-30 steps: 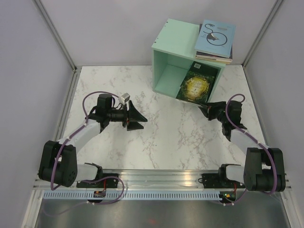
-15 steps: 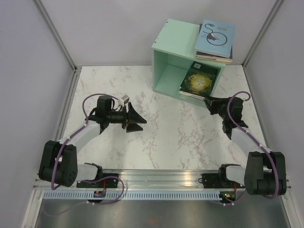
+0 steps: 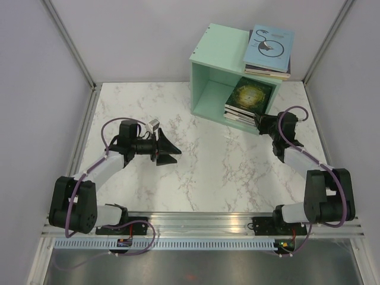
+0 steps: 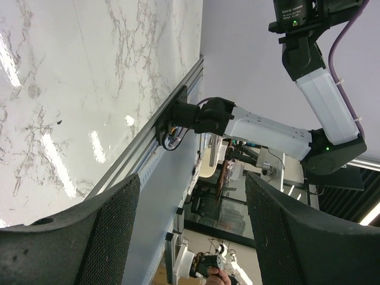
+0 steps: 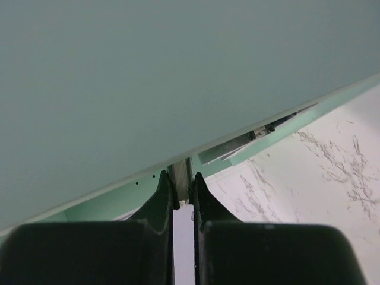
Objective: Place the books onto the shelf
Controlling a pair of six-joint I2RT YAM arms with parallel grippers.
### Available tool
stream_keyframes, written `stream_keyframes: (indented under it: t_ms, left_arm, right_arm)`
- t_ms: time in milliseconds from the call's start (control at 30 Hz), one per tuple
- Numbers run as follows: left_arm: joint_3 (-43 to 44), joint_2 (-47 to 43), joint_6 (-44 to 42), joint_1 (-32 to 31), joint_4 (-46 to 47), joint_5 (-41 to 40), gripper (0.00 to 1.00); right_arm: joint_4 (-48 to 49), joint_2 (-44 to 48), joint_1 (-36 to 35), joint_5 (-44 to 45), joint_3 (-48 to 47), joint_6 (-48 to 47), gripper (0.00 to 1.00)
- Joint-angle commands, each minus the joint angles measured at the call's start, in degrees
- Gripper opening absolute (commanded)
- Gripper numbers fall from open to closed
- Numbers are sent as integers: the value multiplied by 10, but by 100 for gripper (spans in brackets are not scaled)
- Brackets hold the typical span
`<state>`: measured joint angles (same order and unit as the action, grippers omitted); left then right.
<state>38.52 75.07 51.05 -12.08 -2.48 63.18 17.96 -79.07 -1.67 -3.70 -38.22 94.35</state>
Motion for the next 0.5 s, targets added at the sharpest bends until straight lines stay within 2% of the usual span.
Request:
stream_keyframes:
  t_ms: [0,167,233,300,467]
  left_arm:
    - [-6,-17,-30,9,2,23,74]
    - [-13,-20,-38,18,-5,27,74]
    - [-14,-20,-40,21,-7,27,74]
    - [-15,-20,-44,25,-9,31,74]
    - [-14,-16,-48,33,-10,32,74]
  right_arm:
    - [-43,-27,-4,34,-9,25,0]
    - [-59,-38,-6,33,-18,26,0]
    - [-66,-38,-6,32,-17,25,24]
    - [-73,-36,-6,25,-12,29,57]
    - [-87,-7,-6,15,10,25,64]
